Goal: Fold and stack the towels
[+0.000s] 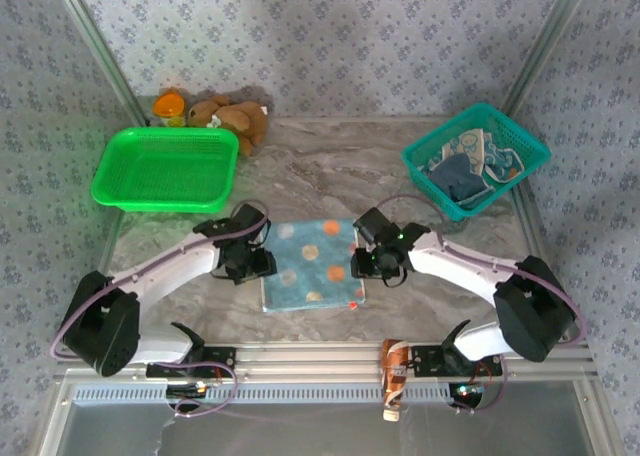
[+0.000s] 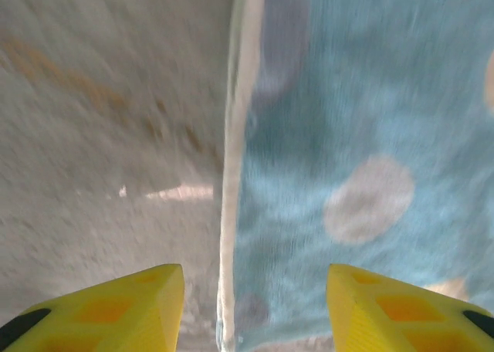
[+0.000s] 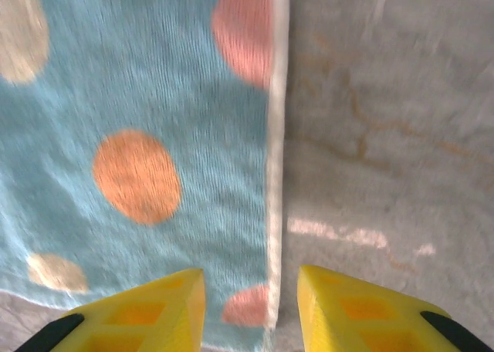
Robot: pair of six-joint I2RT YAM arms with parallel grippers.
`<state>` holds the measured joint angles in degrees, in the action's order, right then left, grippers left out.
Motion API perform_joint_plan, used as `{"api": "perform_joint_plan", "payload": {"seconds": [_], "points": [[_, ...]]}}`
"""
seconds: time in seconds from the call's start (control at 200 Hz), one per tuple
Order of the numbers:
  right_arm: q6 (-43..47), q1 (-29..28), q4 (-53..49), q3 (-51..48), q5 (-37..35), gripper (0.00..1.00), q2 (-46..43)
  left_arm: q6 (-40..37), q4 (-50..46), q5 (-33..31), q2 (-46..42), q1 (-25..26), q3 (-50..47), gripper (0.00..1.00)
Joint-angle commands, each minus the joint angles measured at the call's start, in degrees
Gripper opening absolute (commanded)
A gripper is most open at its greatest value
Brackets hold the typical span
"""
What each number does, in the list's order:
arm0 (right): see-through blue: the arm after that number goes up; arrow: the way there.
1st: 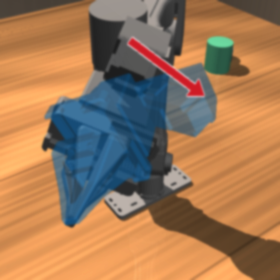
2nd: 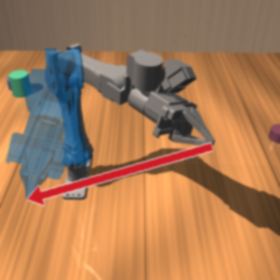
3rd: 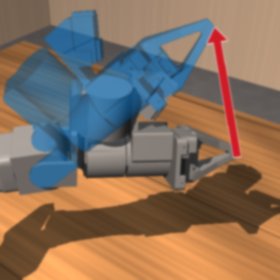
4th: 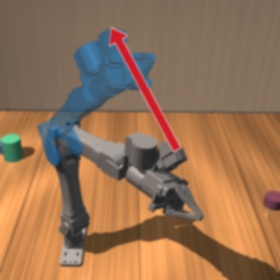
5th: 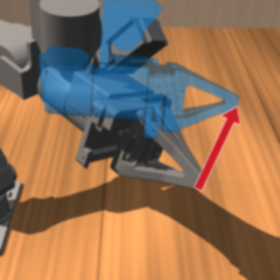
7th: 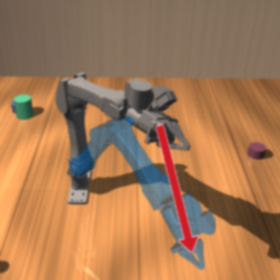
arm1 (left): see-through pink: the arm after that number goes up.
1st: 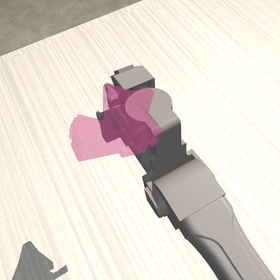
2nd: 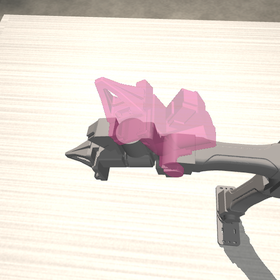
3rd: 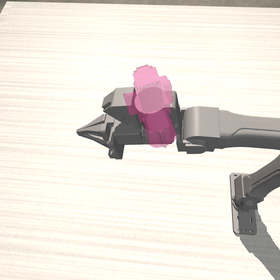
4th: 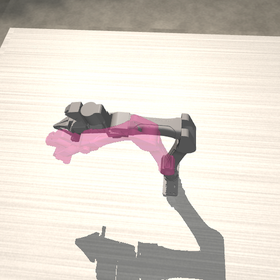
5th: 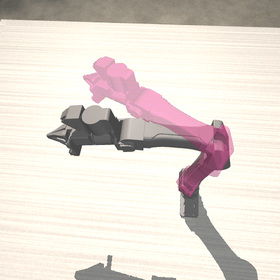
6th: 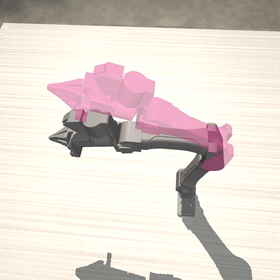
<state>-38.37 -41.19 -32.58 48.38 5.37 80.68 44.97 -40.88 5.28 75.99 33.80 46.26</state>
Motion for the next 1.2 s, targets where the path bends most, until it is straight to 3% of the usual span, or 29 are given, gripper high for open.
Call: {"api": "perform_joint_plan", "payload": {"seconds": [0.0, 0.235, 0.425, 0.51, 0.82, 1.194], "points": [[1.8, 2.7, 0.8, 3.4, -0.3, 0.38, 3.1, -4.1, 3.2, -3.7, 2.2, -3.0, 3.4, 0.49], [1.8, 7.3, 5.5, 9.4, -2.3, 0.37, 10.4, -6.7, 14.8, -6.2, 10.1, -8.2, 6.7, 0.42], [7.0, 10.2, 6.1, 15.7, -1.5, 0.34, 17.4, -8.9, 19.4, -6.2, 16.9, -10.2, 8.9, 0.37], [8.1, 11.2, 6.2, 17.8, -0.6, 0.34, 19.9, -9.3, 20.2, -6.2, 19.0, -10.8, 10.0, 0.33], [11.5, 12.0, 5.1, 23.5, -0.5, 0.34, 27.7, -11.1, 19.1, -8.6, 24.1, -11.7, 12.5, 0.35], [11.3, 12.4, 5.3, 23.7, -5.2, 0.34, 31.1, -12.4, 18.3, -11.6, 25.8, -11.9, 10.7, 0.34]]}}
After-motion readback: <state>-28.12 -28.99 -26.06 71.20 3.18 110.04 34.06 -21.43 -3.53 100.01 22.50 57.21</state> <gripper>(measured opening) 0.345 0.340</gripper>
